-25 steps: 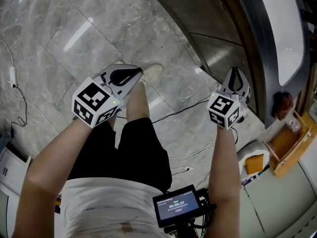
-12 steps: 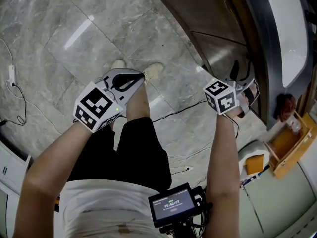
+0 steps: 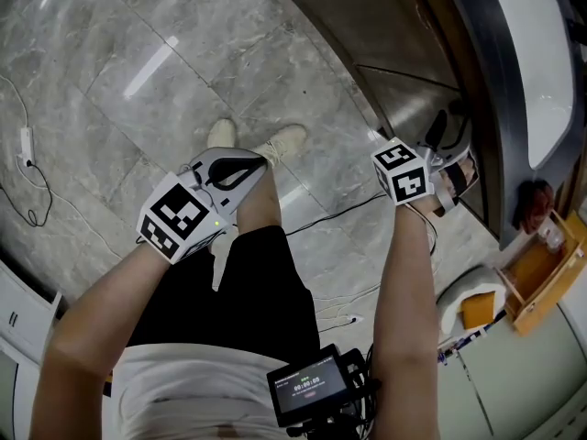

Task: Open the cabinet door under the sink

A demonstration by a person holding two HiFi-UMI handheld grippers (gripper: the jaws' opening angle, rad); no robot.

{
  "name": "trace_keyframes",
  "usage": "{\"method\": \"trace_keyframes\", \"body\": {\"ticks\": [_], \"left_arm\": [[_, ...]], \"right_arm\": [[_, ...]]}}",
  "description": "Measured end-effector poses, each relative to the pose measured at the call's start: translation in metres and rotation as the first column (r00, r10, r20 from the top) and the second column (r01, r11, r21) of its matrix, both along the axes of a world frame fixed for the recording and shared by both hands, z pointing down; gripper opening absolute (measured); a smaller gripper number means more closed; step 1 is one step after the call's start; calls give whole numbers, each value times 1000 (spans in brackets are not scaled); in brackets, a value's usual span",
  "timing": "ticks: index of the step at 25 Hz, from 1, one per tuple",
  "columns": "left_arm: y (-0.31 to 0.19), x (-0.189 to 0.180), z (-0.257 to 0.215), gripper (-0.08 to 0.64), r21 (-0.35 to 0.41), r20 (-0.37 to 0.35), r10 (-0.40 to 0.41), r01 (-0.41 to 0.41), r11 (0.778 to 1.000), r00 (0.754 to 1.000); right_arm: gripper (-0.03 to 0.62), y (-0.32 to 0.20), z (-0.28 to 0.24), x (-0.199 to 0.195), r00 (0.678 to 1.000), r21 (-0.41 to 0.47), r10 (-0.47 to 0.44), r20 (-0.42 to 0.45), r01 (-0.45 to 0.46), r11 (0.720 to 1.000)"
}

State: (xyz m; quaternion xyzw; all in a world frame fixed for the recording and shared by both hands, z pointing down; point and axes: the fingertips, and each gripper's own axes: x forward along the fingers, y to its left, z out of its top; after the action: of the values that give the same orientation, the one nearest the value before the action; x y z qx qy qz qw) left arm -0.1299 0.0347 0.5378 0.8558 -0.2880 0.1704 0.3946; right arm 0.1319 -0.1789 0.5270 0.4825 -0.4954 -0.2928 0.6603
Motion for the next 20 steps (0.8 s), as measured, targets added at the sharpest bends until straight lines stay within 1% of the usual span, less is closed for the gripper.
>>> {"method": "trace_keyframes", "body": {"ticks": [6,8,13,17,20], "left_arm": [[10,10,0,8,-3,2,36,-36,999,999],[11,13,0,8,-3,4,53,-53,999,999],[13,22,-1,9,-5,2,75,-75,997,997],[10,32,-9,8,15,-8,92,-92,996,996],[9,32,-10,9,21,-10,98,-98,995,995]], "right_arm": [[247,0,-2,-1,999,-12,41,33,-41,999],[247,0,-3,-4,998,-31,50,42,-49,998],[247,11,0,-9,998,-126,-7,69,16,992],[245,13,-5,-11,995,-159,-25,95,40,986],[245,15,-4,-17,992,-188,-21,125,45,981]]}}
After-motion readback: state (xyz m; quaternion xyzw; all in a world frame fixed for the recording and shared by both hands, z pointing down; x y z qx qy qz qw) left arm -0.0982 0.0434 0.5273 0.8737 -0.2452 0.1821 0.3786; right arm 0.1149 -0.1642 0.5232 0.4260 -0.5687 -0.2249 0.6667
